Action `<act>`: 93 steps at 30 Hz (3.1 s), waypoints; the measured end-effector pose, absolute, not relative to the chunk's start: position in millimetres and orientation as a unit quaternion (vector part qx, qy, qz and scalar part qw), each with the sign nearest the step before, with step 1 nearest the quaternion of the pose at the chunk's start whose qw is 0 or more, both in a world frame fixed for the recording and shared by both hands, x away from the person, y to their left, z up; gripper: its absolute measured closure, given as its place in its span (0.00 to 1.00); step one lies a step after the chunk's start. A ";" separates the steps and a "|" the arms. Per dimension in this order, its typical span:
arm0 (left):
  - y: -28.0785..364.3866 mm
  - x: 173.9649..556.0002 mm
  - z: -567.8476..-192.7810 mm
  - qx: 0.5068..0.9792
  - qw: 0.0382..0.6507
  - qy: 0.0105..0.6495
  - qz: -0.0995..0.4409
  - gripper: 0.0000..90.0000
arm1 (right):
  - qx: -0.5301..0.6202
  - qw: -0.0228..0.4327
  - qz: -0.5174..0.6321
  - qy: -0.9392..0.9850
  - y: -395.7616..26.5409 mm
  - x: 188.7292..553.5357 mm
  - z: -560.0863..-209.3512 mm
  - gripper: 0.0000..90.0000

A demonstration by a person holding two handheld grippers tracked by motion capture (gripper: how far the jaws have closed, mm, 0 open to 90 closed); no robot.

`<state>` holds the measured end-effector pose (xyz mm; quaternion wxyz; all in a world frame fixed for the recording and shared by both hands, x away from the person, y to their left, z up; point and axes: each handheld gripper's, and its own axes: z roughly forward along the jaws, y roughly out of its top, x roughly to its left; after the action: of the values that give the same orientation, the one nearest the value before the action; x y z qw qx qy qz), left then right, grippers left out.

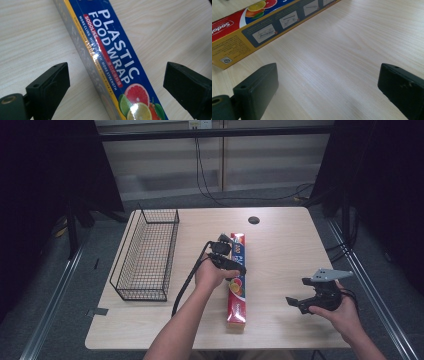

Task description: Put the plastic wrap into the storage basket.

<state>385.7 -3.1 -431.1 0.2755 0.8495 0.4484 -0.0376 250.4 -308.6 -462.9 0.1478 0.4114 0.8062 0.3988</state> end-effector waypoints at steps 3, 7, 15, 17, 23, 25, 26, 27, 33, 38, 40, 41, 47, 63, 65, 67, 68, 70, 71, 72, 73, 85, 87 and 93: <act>-7.3 388.9 -435.1 0.846 0.273 0.457 -0.041 0.07 | 0.411 0.149 0.399 0.806 -308.6 250.5 -463.2 0.03; -11.1 391.0 -437.6 0.847 0.268 0.457 -0.044 0.07 | 0.413 0.150 0.403 0.803 -309.5 250.2 -462.2 0.03; -22.3 391.4 -443.4 0.846 0.265 0.461 -0.043 0.09 | 0.414 0.150 0.406 0.801 -310.7 250.3 -461.6 0.03; -23.1 391.7 -443.7 0.845 0.265 0.463 -0.043 0.11 | 0.413 0.152 0.407 0.800 -311.1 250.3 -461.4 0.03; -26.9 391.5 -446.1 0.845 0.260 0.467 -0.036 0.17 | 0.412 0.148 0.406 0.802 -310.3 250.4 -461.7 0.04; -27.4 391.4 -446.8 0.844 0.257 0.469 -0.035 0.18 | 0.410 0.149 0.407 0.802 -310.5 250.2 -461.5 0.04; -27.2 392.0 -448.1 0.846 0.250 0.469 -0.034 0.19 | 0.412 0.149 0.408 0.801 -310.7 250.1 -461.3 0.04; -27.2 392.0 -448.1 0.846 0.250 0.469 -0.034 0.20 | 0.412 0.150 0.410 0.800 -311.4 250.3 -461.1 0.04; -29.3 393.6 -453.3 0.840 0.243 0.483 -0.029 0.23 | 0.416 0.153 0.411 0.797 -311.9 250.7 -460.7 0.04; -29.6 394.6 -455.3 0.837 0.239 0.491 -0.031 0.27 | 0.419 0.155 0.415 0.792 -312.9 251.1 -459.9 0.04; -29.6 395.1 -456.4 0.836 0.237 0.494 -0.035 0.27 | 0.420 0.156 0.415 0.792 -313.1 250.9 -459.8 0.04; -30.2 395.4 -456.0 0.833 0.232 0.501 -0.038 0.28 | 0.419 0.156 0.415 0.792 -313.4 251.2 -460.0 0.04; -31.4 396.1 -453.7 0.819 0.218 0.529 -0.054 0.33 | 0.421 0.156 0.419 0.789 -313.7 251.3 -459.3 0.04; -19.6 392.3 -439.7 0.842 0.158 0.516 -0.008 0.47 | 0.424 0.158 0.423 0.785 -315.1 251.4 -458.2 0.04; -20.6 391.8 -439.7 0.842 0.157 0.517 -0.006 0.47 | 0.423 0.159 0.423 0.786 -315.1 251.4 -458.2 0.04; -21.8 391.5 -440.0 0.843 0.157 0.514 0.000 0.46 | 0.421 0.159 0.421 0.787 -315.2 251.5 -458.4 0.04; -22.3 391.2 -440.4 0.841 0.159 0.516 0.003 0.46 | 0.420 0.160 0.421 0.788 -315.0 251.6 -458.7 0.04; -22.3 391.4 -440.8 0.840 0.162 0.517 0.005 0.46 | 0.421 0.159 0.419 0.789 -314.2 251.7 -459.0 0.04; -22.1 391.7 -441.0 0.841 0.163 0.517 0.008 0.46 | 0.420 0.159 0.419 0.789 -314.1 251.8 -459.1 0.04; -22.5 391.5 -441.1 0.838 0.166 0.520 0.008 0.45 | 0.420 0.158 0.420 0.789 -314.1 251.8 -459.0 0.04; -22.5 391.5 -441.1 0.838 0.166 0.520 0.008 0.46 | 0.420 0.158 0.420 0.789 -314.1 251.8 -459.0 0.04; -3.9 394.9 -421.2 0.845 0.136 0.516 0.002 0.49 | 0.417 0.158 0.423 0.789 -315.1 252.7 -458.6 0.04; 2.9 395.7 -415.7 0.846 0.132 0.516 -0.005 0.49 | 0.418 0.160 0.427 0.786 -315.0 252.4 -458.4 0.04; 15.3 396.2 -402.4 0.845 0.134 0.517 -0.004 0.49 | 0.416 0.161 0.427 0.786 -315.0 252.3 -458.4 0.04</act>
<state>396.2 15.3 -402.4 0.1337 0.8453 0.5172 -0.0036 252.3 -315.0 -458.4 0.1608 0.4161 0.7863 0.4274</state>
